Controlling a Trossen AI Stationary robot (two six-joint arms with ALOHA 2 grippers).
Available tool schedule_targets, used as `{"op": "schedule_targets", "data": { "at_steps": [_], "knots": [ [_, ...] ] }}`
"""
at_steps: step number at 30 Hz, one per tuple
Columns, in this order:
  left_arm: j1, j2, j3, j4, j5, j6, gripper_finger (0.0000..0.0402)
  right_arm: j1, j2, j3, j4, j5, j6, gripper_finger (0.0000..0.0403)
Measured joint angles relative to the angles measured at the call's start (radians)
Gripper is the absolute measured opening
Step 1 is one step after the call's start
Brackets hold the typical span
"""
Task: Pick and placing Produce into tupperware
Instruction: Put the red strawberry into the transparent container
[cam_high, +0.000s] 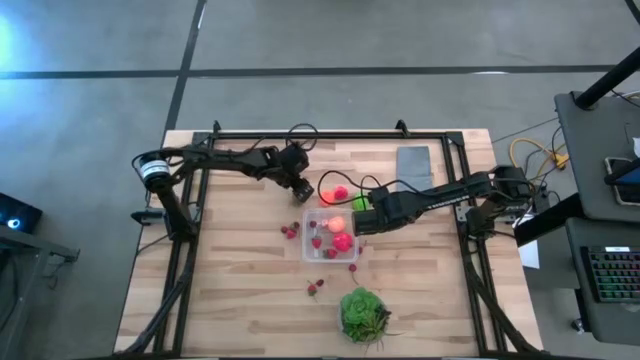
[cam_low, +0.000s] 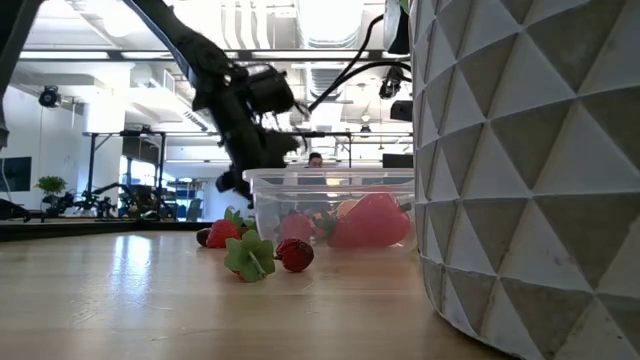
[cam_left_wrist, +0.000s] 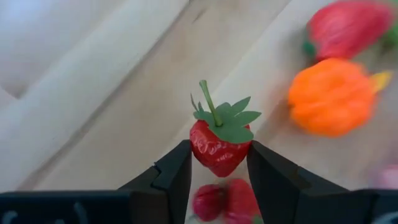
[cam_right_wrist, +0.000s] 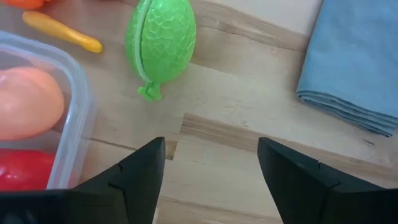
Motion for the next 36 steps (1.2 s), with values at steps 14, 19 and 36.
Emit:
{"op": "schedule_targets", "data": {
  "at_steps": [14, 19, 36],
  "knots": [
    [-0.150, -0.346, 0.000, -0.017, -0.004, -0.238, 0.0129, 0.116, -0.053, -0.021, -0.040, 0.089, -0.047, 0.0245],
    [-0.277, -0.348, 0.000, -0.015, -0.081, -0.317, 0.0129, 0.238, -0.111, -0.035, -0.105, 0.171, 0.073, 0.0245],
    [-0.415, -0.098, 0.001, 0.091, -0.078, -0.323, 0.0129, 0.444, -0.219, -0.041, -0.244, 0.315, 0.326, 0.0249]
  ]
}}
